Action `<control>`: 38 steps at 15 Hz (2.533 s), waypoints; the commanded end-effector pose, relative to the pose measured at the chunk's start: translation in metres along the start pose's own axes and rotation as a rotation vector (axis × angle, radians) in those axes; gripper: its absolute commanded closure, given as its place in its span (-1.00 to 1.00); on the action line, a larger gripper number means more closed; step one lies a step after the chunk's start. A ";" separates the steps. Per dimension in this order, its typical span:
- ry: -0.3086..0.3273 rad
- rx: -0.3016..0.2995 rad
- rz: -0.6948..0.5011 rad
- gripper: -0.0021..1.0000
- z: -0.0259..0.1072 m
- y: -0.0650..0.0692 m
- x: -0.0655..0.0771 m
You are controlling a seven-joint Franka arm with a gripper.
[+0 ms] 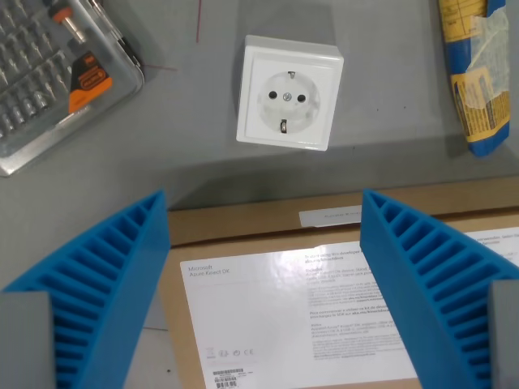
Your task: Move above the white socket
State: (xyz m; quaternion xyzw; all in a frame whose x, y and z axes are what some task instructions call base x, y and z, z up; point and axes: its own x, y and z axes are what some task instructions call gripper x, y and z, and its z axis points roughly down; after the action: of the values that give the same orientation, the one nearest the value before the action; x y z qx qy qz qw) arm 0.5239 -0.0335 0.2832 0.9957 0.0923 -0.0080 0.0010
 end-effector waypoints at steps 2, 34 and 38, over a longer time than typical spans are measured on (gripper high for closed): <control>0.024 -0.003 0.037 -1.00 0.005 0.002 0.002; 0.053 0.016 0.157 -1.00 0.076 0.016 0.009; 0.055 0.018 0.163 -1.00 0.083 0.018 0.010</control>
State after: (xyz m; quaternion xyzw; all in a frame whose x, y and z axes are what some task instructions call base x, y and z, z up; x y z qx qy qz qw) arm 0.5381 -0.0471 0.2029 0.9991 0.0347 -0.0223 0.0042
